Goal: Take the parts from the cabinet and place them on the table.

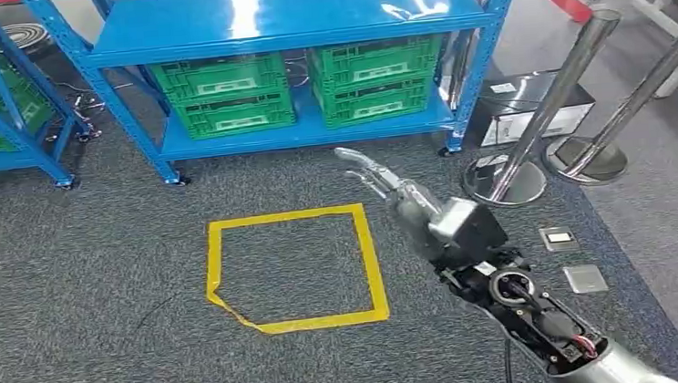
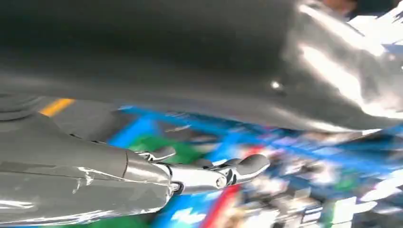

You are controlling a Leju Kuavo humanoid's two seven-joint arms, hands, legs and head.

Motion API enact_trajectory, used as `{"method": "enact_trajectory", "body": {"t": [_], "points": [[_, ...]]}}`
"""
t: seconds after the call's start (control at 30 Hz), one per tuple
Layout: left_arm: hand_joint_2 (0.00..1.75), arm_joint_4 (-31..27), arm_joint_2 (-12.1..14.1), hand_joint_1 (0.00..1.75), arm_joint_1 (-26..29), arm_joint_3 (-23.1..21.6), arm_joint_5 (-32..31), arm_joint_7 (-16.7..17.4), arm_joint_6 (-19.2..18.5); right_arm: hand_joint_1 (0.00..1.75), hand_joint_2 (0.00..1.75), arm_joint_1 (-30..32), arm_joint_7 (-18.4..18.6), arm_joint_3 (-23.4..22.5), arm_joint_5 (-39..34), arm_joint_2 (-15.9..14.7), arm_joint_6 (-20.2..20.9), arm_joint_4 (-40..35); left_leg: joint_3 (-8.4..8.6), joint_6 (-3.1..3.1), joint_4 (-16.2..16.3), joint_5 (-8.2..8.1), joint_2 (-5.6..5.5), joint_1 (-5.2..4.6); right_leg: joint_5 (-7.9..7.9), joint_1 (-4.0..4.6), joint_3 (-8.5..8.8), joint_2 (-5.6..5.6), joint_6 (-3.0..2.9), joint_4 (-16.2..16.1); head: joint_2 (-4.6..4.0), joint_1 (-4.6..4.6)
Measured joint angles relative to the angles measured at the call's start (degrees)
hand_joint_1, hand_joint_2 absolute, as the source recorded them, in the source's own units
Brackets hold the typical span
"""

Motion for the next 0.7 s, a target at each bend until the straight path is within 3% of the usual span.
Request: {"method": "enact_trajectory", "body": {"t": [0.23,0.37,0.47,0.63,0.67,0.7], "points": [[0.0,0.0,-0.15,0.0,-0.01,0.0,0.0,-0.28,-0.11,0.0,0.0,-6.05,-2.8,-2.69,-2.08,-1.31,0.67,31.44,0.02,0.03,-0.02,0.02,-0.08,0.02,0.01,0.03,-0.01,-0.1,0.22,-0.02,0.0,-0.04],[0.0,0.0,-0.2,0.0,0.0,0.0,0.11,-0.52,-0.46,0.0,0.0,-6.29,6.54,-3.06,-2.36,-1.44,0.48,50.02,0.09,0.01,-0.04,0.02,-0.24,0.18,-0.1,0.1,0.05,-0.27,0.22,-0.04,0.0,-0.13],[0.0,0.0,-0.24,0.0,0.29,-0.02,0.2,-0.55,-0.48,0.0,0.0,-3.99,10.15,-3.04,-2.36,-1.55,0.3,59.09,0.07,-0.01,-0.16,-0.01,-0.33,0.16,-0.19,0.06,0.0,-0.34,0.32,-0.02,0.0,0.07],[0.0,0.0,-0.24,0.0,0.3,-0.02,0.17,-0.55,-0.48,0.0,0.0,-3.91,10.59,-3.02,-2.36,-1.55,0.3,59.76,0.07,-0.02,-0.16,-0.02,-0.32,0.16,-0.19,0.05,-0.01,-0.32,0.32,-0.02,0.0,0.02],[0.0,0.0,-0.26,0.0,0.16,-0.02,-0.28,-0.55,-0.61,0.0,0.0,-2.42,15.83,-3.0,-2.67,-1.53,0.39,67.23,0.09,-0.04,-0.21,-0.04,-0.26,0.16,-0.25,0.06,-0.03,-0.29,0.27,-0.03,0.0,-0.06],[0.0,0.0,-0.31,0.0,0.17,-0.04,-0.77,-0.55,-0.66,0.0,0.0,-0.85,18.75,-3.0,-2.82,-1.53,0.37,73.46,0.12,-0.11,-0.29,-0.08,-0.26,0.16,-0.3,0.08,-0.03,-0.28,0.19,-0.03,0.0,-0.06]]}}
